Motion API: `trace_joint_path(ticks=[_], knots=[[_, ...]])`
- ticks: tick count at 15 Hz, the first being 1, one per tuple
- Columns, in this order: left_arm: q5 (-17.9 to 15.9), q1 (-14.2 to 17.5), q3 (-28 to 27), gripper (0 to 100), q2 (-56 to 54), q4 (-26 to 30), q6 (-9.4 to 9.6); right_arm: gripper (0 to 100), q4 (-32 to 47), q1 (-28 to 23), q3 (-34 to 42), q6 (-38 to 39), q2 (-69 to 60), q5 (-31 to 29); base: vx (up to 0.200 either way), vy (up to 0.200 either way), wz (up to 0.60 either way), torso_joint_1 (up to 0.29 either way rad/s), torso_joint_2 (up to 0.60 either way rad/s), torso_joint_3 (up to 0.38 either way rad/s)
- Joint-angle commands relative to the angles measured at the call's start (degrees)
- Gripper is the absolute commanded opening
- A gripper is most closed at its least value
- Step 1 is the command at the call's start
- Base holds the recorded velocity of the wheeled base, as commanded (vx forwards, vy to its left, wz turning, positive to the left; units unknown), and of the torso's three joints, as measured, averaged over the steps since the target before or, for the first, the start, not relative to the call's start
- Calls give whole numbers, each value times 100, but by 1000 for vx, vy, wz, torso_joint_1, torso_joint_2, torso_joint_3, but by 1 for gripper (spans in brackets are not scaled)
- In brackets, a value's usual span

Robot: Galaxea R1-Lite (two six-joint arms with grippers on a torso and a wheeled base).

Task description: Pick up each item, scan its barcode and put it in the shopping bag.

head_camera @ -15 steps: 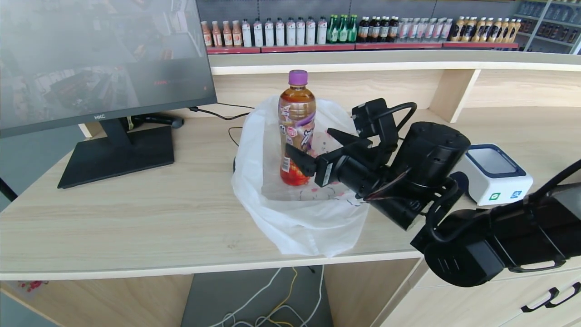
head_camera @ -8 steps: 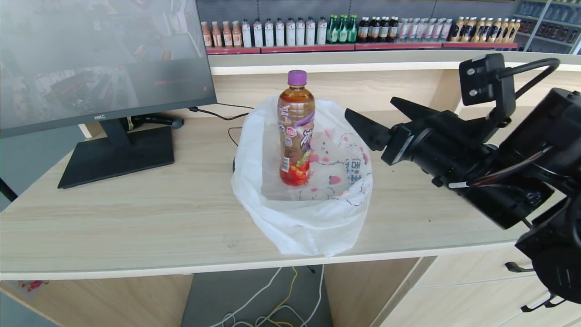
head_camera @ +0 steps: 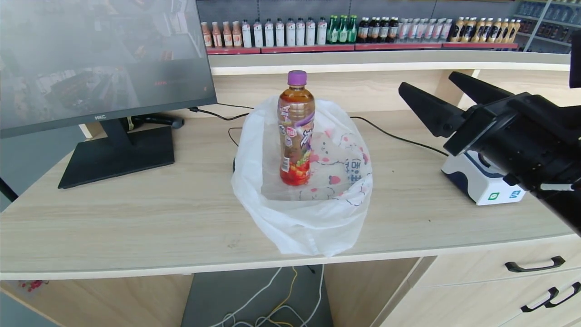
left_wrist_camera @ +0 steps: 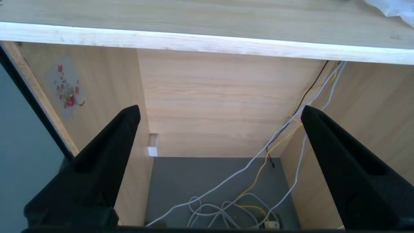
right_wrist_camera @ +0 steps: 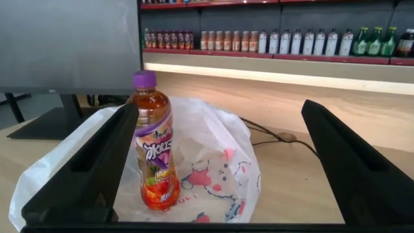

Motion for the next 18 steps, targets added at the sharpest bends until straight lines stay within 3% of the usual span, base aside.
trace_joint_path(ticks=[1, 3, 6, 13, 18], knots=[[0, 1, 0, 100, 1, -1, -6, 100, 1, -13, 23, -4, -108, 0, 0, 0, 0, 0, 0, 0], [0, 1, 0, 100, 1, -1, 2, 100, -8, -13, 32, -4, -134, 0, 0, 0, 0, 0, 0, 0], [0, 1, 0, 100, 1, -1, -6, 100, -17, -4, 111, -13, -152, 36, -200, 0, 0, 7, 2, 7], [0, 1, 0, 100, 1, -1, 2, 100, -25, -4, 234, -127, -161, 273, 0, 0, 0, 0, 0, 0], [0, 1, 0, 100, 1, -1, 2, 100, -25, -4, 269, -118, -196, 299, 0, -200, 0, 4, 3, 0]])
